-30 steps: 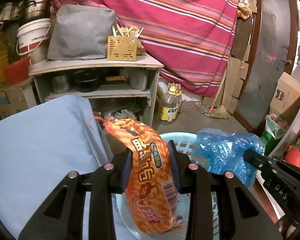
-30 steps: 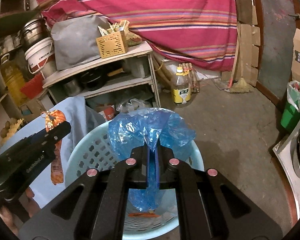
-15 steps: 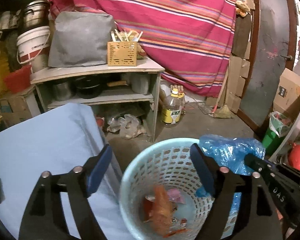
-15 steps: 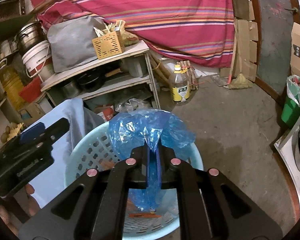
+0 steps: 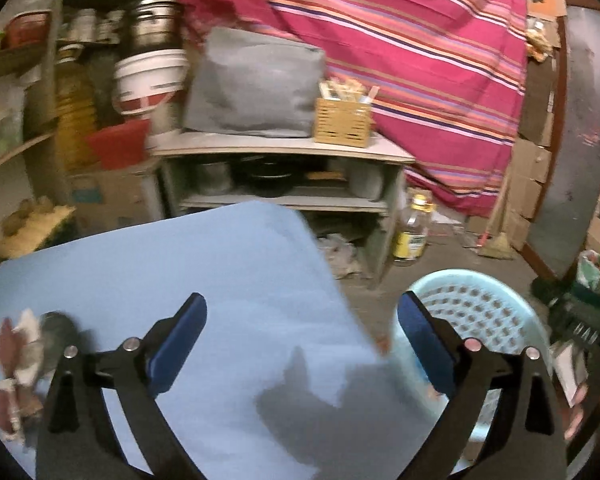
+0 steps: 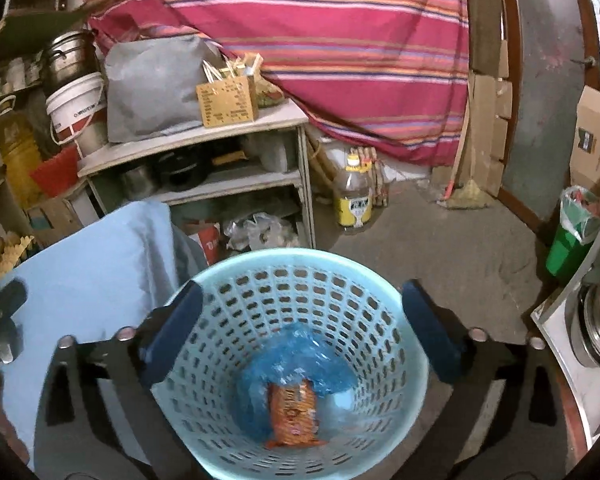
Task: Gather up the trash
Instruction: 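Reach the left gripper to the pile and grasp the maroon scouring pad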
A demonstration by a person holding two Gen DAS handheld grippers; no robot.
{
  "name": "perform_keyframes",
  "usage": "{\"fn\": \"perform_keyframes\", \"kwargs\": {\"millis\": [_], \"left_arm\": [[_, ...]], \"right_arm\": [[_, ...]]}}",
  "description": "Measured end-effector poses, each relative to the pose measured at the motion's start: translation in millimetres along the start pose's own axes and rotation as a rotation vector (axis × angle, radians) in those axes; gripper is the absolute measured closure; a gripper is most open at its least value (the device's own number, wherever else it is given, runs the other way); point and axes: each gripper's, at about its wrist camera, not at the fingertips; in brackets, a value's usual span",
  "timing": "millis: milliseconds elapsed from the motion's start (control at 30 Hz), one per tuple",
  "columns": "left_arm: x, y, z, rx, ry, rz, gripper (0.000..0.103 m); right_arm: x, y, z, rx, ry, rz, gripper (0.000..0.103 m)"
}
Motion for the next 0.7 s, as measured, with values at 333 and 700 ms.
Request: {"fn": "perform_keyframes", "kwargs": {"millis": [333,700], "left_arm": [[-21,123,54,0.229,-0.040,0.015,0.006],[-52,262,90,0.378,-0.002,0.146,0.006]], "right_arm": [[4,86,7,0.093,-0.015,0.044,0.005],[-4,183,7,0.169,0.004,0.202,0.005]]}}
Point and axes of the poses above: each gripper's, at about its wrist camera, not at the fingertips, and z roughly against the way its jaws point, y to its left, x to its top, and after that the axes turned 10 degrees about z, right-handed
